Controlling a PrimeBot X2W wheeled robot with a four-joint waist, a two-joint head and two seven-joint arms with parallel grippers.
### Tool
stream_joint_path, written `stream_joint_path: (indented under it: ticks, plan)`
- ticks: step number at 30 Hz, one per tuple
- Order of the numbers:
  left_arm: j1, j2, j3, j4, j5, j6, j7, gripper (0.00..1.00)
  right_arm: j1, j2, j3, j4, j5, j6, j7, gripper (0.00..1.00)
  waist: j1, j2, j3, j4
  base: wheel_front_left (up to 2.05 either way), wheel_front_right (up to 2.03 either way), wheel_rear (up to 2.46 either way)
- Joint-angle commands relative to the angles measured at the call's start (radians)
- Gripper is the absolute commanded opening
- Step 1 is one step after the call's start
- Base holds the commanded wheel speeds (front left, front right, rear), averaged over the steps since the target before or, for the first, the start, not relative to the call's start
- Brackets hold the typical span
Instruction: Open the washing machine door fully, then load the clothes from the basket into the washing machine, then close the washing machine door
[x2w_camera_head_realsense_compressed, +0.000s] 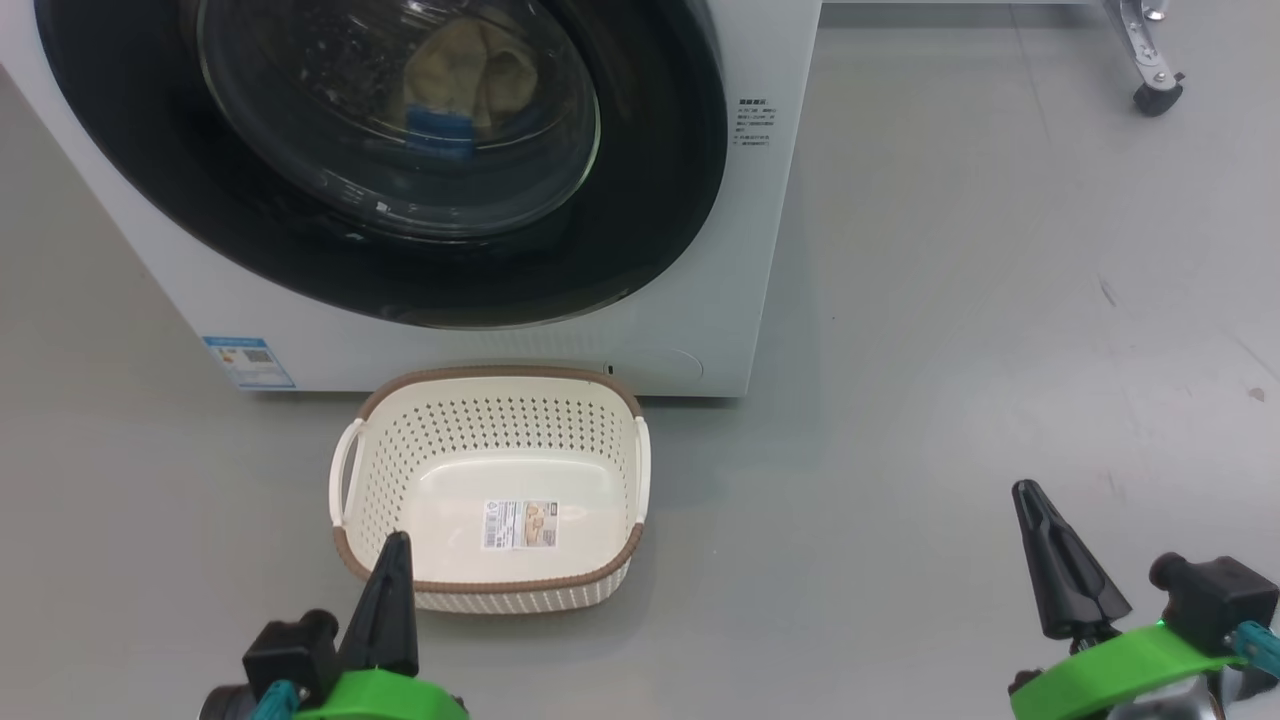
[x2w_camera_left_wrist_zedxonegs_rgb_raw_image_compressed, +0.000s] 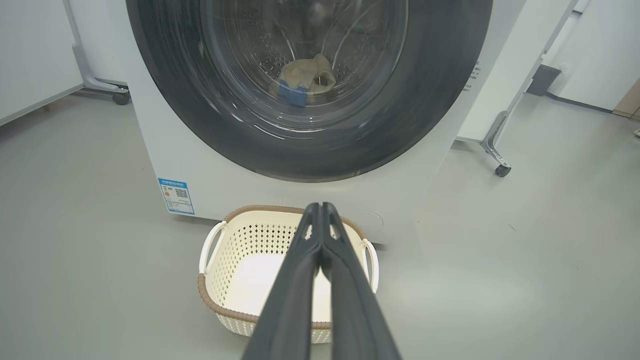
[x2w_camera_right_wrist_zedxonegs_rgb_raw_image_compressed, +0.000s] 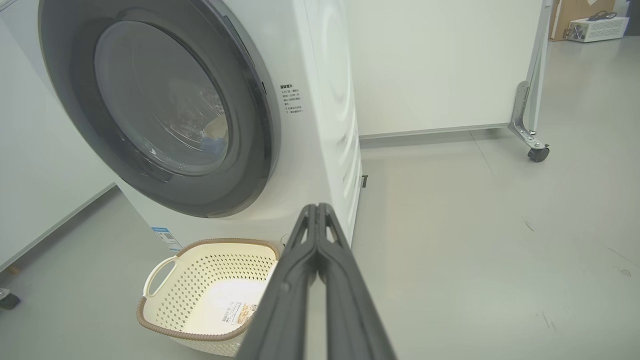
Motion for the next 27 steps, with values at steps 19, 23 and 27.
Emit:
stream_joint_path:
  ticks: [19,23,27]
  plan:
    - [-0.042,0.002,0.064,-0.031,-0.223,-0.014,0.054,0.0,-0.061,-0.022,0.002,0.011,0.248,0.001,0.03,0.0,0.0001,0.0,-0.01,-0.002,0.0,0.0,0.0]
    - [-0.043,0.002,0.075,-0.031,-0.266,-0.017,0.066,0.0,-0.068,-0.024,0.002,0.02,0.296,0.001,0.037,0.0,0.0001,0.0,-0.012,-0.002,0.0,0.0,0.0]
    - [-0.043,0.002,0.086,-0.031,-0.31,-0.019,0.077,0.0,-0.076,-0.026,0.002,0.029,0.343,0.001,0.043,0.0,0.0,0.0,-0.014,-0.002,0.0,0.0,0.0]
